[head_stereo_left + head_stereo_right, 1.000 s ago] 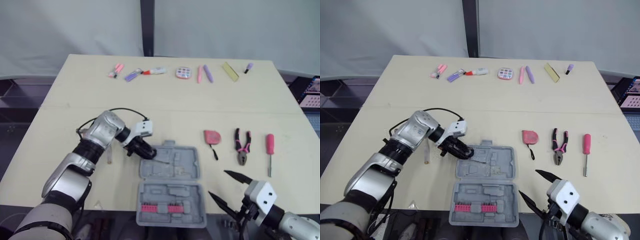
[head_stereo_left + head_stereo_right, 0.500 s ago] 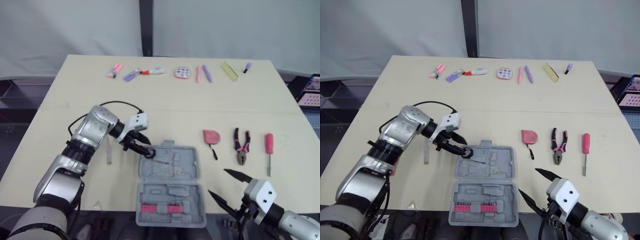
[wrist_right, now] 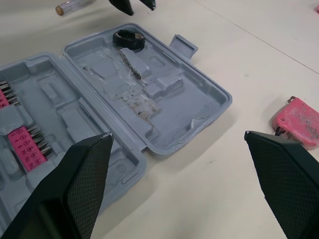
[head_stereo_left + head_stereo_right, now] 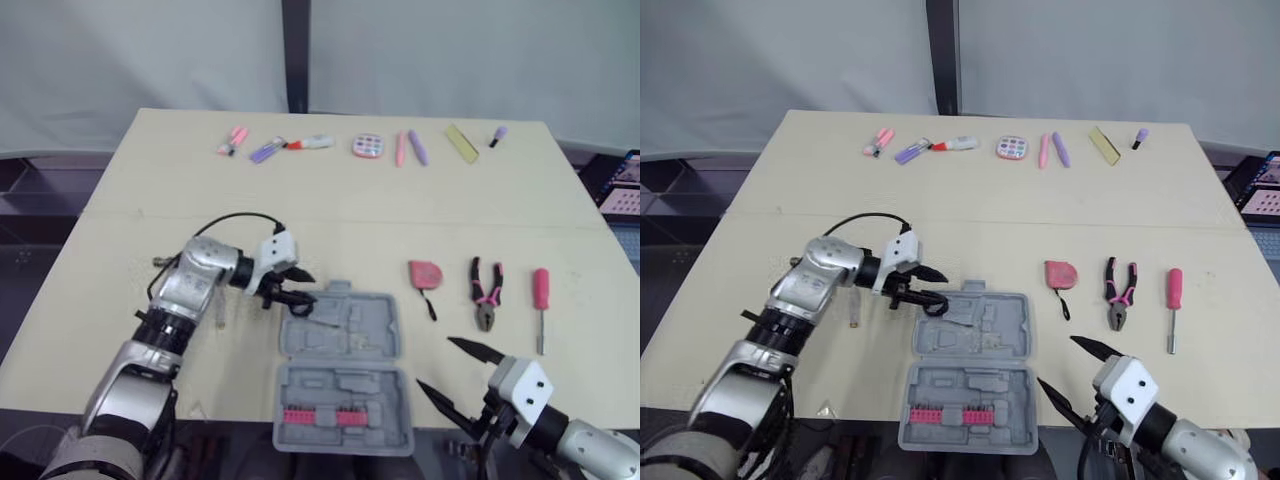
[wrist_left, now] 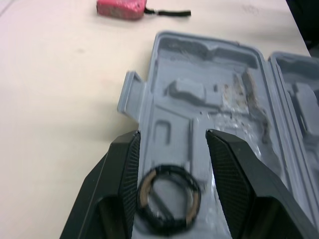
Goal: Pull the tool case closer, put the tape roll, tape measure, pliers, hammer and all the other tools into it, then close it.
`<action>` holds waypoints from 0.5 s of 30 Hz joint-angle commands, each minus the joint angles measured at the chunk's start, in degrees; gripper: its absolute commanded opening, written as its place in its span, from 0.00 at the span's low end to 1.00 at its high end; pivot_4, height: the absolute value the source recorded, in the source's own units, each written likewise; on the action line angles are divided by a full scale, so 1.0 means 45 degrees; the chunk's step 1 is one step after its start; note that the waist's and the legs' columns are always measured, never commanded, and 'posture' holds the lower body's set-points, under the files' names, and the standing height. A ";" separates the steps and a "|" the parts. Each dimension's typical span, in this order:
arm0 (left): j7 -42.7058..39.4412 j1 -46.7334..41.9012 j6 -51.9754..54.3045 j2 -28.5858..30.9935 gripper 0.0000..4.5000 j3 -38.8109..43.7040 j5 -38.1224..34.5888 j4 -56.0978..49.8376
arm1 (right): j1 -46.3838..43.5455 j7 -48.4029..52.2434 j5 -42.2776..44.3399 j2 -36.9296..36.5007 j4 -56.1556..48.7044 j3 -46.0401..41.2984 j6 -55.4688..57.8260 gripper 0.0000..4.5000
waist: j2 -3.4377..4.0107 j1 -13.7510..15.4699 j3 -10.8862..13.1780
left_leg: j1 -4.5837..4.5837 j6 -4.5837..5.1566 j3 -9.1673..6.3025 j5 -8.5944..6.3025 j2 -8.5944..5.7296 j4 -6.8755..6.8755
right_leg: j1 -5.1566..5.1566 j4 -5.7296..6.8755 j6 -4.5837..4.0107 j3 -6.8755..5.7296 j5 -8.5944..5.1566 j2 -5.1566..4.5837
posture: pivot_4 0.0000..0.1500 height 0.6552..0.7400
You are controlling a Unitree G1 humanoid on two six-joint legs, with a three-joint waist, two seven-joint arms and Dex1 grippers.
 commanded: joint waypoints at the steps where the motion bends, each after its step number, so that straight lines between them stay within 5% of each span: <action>1: 0.0618 0.0127 -0.0547 -0.0150 0.50 0.0377 -0.0162 0.0015 | 0.0040 -0.0070 0.0177 -0.0034 -0.0258 -0.0324 0.0023 1.00 | 0.0000 -0.0006 0.0000 | 0.0000 0.0000 0.0000 0.0000 0.0001 0.0000 | 0.0000 0.0000 0.0000 -0.0002 0.0000 0.0002 | 1.00 1.00; 15: 0.1072 0.0679 -0.1216 0.0227 0.50 0.0261 0.0086 0.0497 | 0.0095 -0.0096 0.0182 -0.0007 -0.0357 -0.0419 0.0141 1.00 | 0.0001 0.0004 -0.0001 | 0.0003 0.0000 0.0002 0.0000 -0.0004 0.0000 | 0.0003 0.0000 0.0000 -0.0003 0.0000 -0.0001 | 1.00 1.00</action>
